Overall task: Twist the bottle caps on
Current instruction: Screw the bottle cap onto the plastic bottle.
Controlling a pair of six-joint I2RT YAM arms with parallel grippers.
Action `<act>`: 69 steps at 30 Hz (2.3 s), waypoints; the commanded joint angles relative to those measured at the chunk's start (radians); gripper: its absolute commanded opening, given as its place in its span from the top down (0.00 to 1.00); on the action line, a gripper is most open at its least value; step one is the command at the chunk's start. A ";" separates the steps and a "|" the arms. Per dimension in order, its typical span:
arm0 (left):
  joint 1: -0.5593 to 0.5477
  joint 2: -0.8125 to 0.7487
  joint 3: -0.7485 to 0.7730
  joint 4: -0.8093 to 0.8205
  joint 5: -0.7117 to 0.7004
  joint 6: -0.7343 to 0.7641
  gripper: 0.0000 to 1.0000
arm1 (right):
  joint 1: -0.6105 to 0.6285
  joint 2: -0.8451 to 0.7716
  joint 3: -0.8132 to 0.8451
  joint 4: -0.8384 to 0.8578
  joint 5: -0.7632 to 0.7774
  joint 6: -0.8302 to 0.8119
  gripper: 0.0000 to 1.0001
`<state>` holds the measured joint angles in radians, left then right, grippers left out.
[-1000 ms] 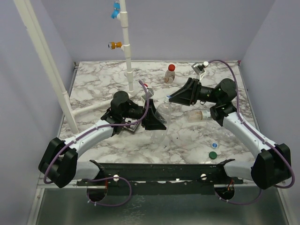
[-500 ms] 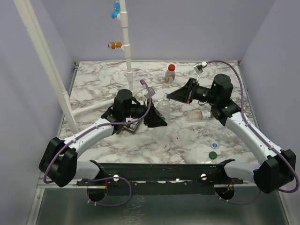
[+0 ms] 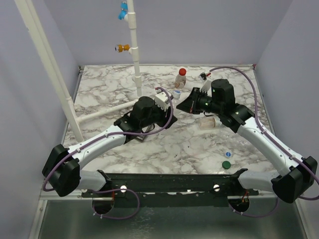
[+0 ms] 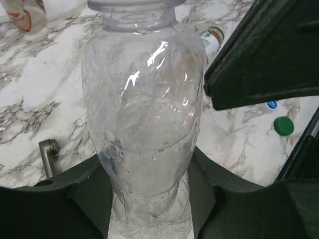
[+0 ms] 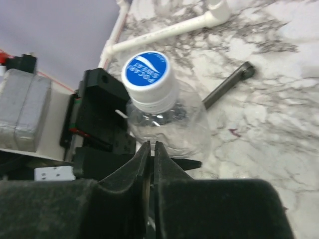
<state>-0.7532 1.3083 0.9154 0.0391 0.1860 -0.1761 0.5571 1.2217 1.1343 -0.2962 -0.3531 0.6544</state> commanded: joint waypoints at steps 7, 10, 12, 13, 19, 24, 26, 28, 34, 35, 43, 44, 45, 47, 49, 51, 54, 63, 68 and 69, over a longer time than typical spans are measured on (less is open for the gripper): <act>0.050 -0.023 -0.001 -0.032 0.285 0.050 1.00 | -0.002 -0.092 0.026 -0.045 0.104 -0.131 0.38; 0.058 -0.044 -0.023 0.014 0.496 0.013 1.00 | -0.012 -0.092 0.024 0.007 0.011 -0.153 0.30; 0.064 -0.048 -0.037 0.057 0.615 -0.030 1.00 | -0.021 -0.095 0.015 0.049 -0.038 -0.160 0.29; 0.066 -0.047 -0.040 0.070 0.660 -0.050 1.00 | -0.027 -0.097 0.010 0.071 -0.064 -0.161 0.29; 0.071 -0.052 -0.079 0.202 0.780 -0.174 1.00 | -0.034 -0.074 -0.001 0.191 -0.219 -0.135 0.31; 0.078 -0.051 -0.093 0.255 0.783 -0.219 1.00 | -0.035 -0.070 -0.026 0.261 -0.282 -0.092 0.42; 0.089 -0.048 -0.102 0.274 0.783 -0.237 1.00 | -0.034 -0.077 -0.033 0.260 -0.285 -0.092 0.41; 0.099 -0.046 -0.115 0.301 0.786 -0.253 1.00 | -0.034 -0.089 -0.042 0.250 -0.277 -0.095 0.40; 0.106 -0.044 -0.126 0.337 0.786 -0.272 1.00 | -0.034 -0.110 -0.064 0.241 -0.269 -0.093 0.39; 0.106 -0.041 -0.125 0.338 0.787 -0.276 1.00 | -0.035 -0.110 -0.065 0.246 -0.274 -0.089 0.40; 0.108 -0.023 -0.123 0.341 0.784 -0.289 1.00 | -0.034 -0.093 -0.039 0.208 -0.258 -0.095 0.63; 0.107 -0.022 -0.124 0.341 0.779 -0.286 1.00 | -0.034 -0.090 -0.035 0.196 -0.244 -0.095 0.68; 0.108 -0.021 -0.122 0.334 0.764 -0.283 1.00 | -0.034 -0.086 -0.027 0.180 -0.234 -0.099 0.72; 0.107 -0.023 -0.113 0.288 0.695 -0.252 1.00 | -0.034 -0.079 -0.010 0.138 -0.202 -0.108 0.81; 0.108 -0.024 -0.092 0.212 0.578 -0.199 1.00 | -0.034 -0.072 0.006 0.093 -0.163 -0.111 0.86; 0.099 -0.022 -0.063 0.132 0.422 -0.146 1.00 | -0.034 -0.066 0.018 0.039 -0.099 -0.098 0.90; 0.066 -0.026 -0.027 0.064 0.206 -0.073 1.00 | -0.031 -0.043 0.047 -0.063 0.000 -0.081 0.95; -0.106 0.005 0.058 0.030 -0.327 0.110 1.00 | 0.025 0.043 0.167 -0.280 0.269 -0.019 1.00; -0.180 0.047 0.092 0.047 -0.481 0.207 1.00 | 0.086 0.108 0.216 -0.337 0.361 0.017 1.00; -0.189 0.056 0.098 0.048 -0.499 0.220 1.00 | 0.097 0.121 0.224 -0.347 0.384 0.025 1.00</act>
<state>-0.8967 1.3357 0.9474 0.0204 -0.0513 -0.1059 0.5987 1.2839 1.3327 -0.4778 -0.0826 0.6014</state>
